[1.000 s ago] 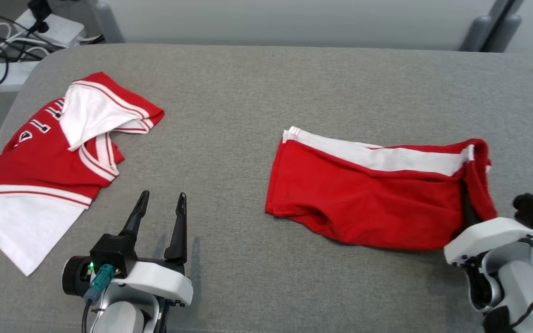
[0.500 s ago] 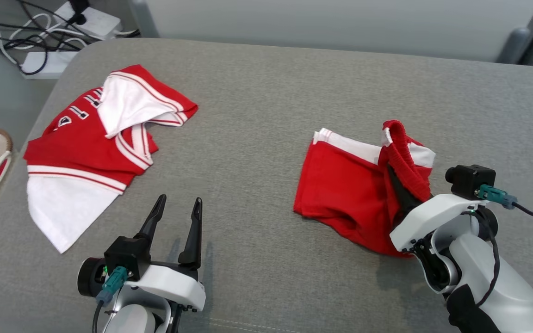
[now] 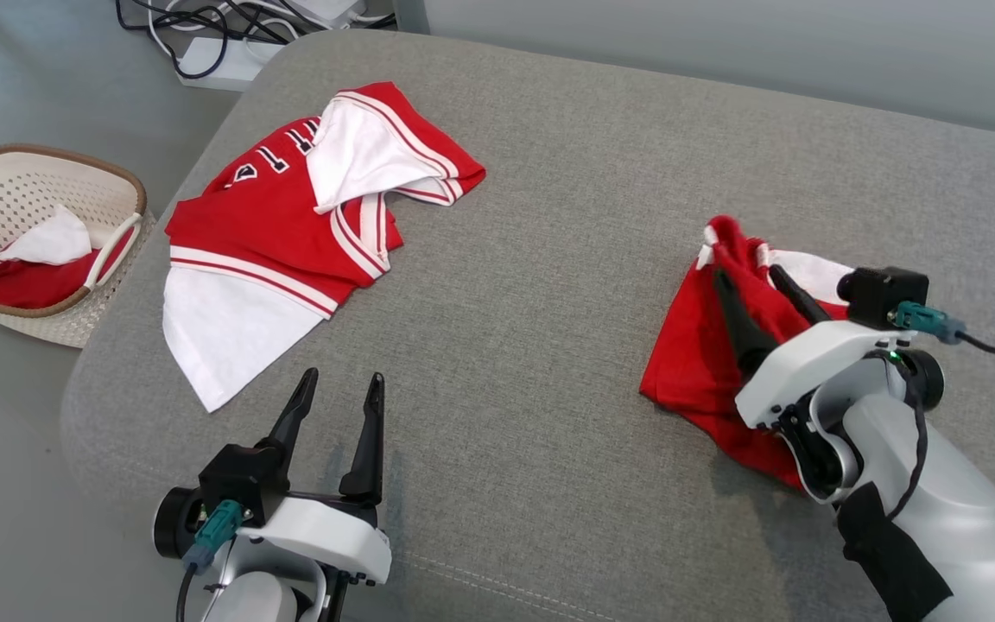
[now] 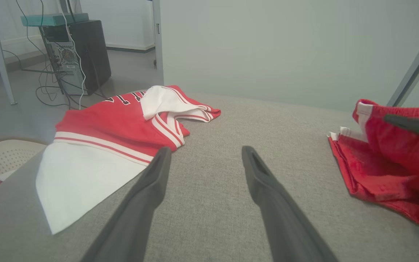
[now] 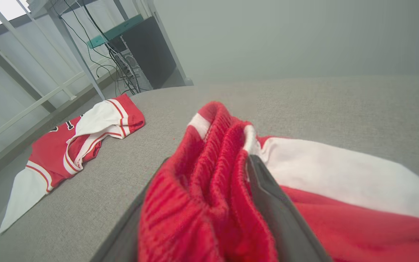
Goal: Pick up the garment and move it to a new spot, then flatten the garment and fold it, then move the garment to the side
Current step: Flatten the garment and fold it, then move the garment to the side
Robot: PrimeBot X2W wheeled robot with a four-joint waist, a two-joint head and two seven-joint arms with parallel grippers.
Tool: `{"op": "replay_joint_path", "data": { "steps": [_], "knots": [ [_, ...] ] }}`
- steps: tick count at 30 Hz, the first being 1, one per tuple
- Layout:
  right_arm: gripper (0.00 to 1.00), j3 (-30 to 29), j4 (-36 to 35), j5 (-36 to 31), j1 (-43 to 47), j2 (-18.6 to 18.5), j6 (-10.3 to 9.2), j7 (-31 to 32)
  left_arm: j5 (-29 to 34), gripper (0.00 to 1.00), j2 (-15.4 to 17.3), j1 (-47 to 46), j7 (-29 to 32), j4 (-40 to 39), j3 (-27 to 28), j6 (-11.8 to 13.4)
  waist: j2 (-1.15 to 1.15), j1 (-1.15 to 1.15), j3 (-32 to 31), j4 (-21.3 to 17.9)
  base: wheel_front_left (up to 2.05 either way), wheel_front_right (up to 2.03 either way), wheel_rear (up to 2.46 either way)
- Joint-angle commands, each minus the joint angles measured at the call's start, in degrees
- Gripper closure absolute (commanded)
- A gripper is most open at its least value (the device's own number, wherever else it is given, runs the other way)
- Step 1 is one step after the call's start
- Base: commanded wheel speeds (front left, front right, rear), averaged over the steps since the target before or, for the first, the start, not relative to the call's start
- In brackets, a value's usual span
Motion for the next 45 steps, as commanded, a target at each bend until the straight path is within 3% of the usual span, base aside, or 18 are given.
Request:
{"op": "replay_joint_path", "data": {
  "steps": [1,4,10,15,19,28,38,45],
  "knots": [
    [0.0,0.22,-1.43,0.05,-1.73,0.69,0.24,-1.18,-0.06,0.0,0.41,-0.74,-0.35,-1.5,2.08,0.55,0.0,0.0,-0.13,-0.9,0.0,0.0,0.0],
    [0.0,-1.69,-5.49,0.32,-3.14,0.05,0.24,-1.27,0.49,0.0,0.41,-0.73,-0.35,-1.8,2.8,0.63,0.0,0.0,-0.51,-3.08,0.0,0.0,0.0],
    [0.0,-12.78,-18.39,-2.63,-0.74,-3.69,0.24,-1.3,1.64,0.0,0.41,-1.39,-0.35,-2.33,3.72,0.1,0.0,0.0,-1.65,-9.33,0.0,0.0,0.0],
    [0.0,-19.11,-20.78,-5.32,5.54,-4.85,0.24,-1.3,1.92,0.0,0.41,-1.87,-0.35,-2.7,3.79,-0.03,0.0,0.0,-1.78,-13.71,0.0,0.0,0.0],
    [0.0,-20.11,-19.57,-7.72,10.34,-4.67,0.24,-1.31,2.26,0.0,0.41,-2.09,-0.35,-2.9,3.57,-0.09,0.0,0.0,-1.24,-14.99,0.0,0.0,0.0],
    [0.0,-18.18,-15.6,-8.14,14.89,0.34,0.24,-1.31,2.57,0.0,0.41,-2.37,-0.35,-2.62,3.55,-0.51,0.0,0.0,-0.15,-12.05,0.0,0.0,0.0],
    [0.0,-14.73,-7.4,-6.12,12.29,1.81,0.24,-1.31,1.66,0.0,0.41,-2.54,-0.35,-3.7,3.32,-0.4,0.0,0.0,0.81,-5.64,0.0,0.0,0.0],
    [0.0,-13.22,-1.63,-2.46,10.75,2.91,0.24,-1.31,1.17,0.0,0.41,-2.08,-0.35,-3.97,2.9,-0.2,0.0,0.0,1.15,-3.4,0.0,0.0,0.0]
  ]
}}
